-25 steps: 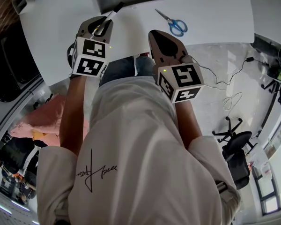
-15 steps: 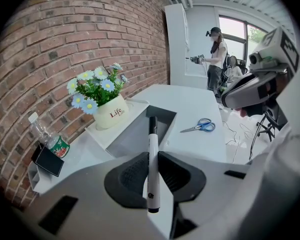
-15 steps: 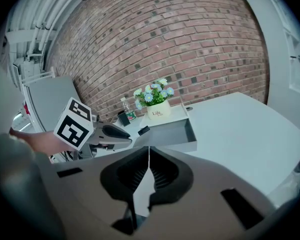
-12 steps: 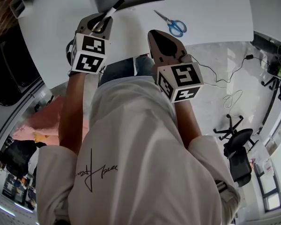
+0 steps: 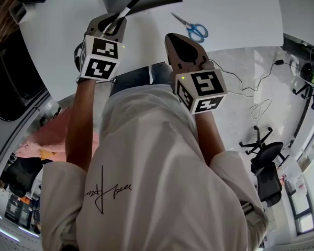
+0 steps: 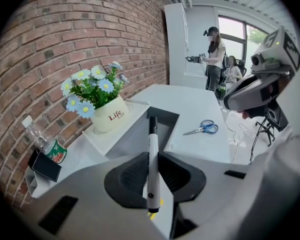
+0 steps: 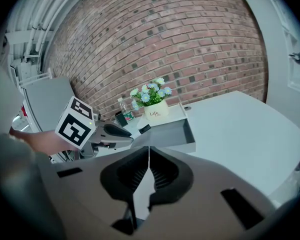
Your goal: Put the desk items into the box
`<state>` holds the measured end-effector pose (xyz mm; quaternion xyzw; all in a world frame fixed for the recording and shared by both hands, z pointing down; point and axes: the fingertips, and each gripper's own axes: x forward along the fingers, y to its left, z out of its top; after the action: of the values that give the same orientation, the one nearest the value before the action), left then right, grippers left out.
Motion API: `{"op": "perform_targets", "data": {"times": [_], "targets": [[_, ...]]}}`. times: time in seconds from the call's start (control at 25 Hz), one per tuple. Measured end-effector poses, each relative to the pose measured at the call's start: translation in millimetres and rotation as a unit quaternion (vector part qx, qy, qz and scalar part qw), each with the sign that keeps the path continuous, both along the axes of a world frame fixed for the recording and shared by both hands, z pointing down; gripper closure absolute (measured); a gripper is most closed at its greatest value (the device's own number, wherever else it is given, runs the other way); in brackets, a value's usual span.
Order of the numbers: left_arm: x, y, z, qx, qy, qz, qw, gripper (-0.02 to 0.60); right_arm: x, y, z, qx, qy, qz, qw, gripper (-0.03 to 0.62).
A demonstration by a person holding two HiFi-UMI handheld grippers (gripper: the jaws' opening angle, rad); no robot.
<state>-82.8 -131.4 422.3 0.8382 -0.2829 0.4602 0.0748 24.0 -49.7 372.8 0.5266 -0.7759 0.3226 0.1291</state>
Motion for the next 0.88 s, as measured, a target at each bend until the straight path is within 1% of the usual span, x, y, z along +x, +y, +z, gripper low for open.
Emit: {"op": "perform_targets", "data": {"times": [0.36, 0.52, 0.88], "targets": [[9, -12, 3, -0.001, -0.005, 0.011, 0.9999, 0.511, 7, -6, 4, -0.007, 0.001, 0.007, 1.0, 0.566], [13, -15, 6, -0.007, -0.007, 0.012, 0.9999, 0.511, 9, -8, 5, -0.009, -0.001, 0.01, 1.0, 0.566], [17, -24, 13, -0.01, -0.005, 0.012, 0.9999, 0.511, 3, -11, 8, -0.014, -0.006, 0.005, 1.0, 0.566]]}}
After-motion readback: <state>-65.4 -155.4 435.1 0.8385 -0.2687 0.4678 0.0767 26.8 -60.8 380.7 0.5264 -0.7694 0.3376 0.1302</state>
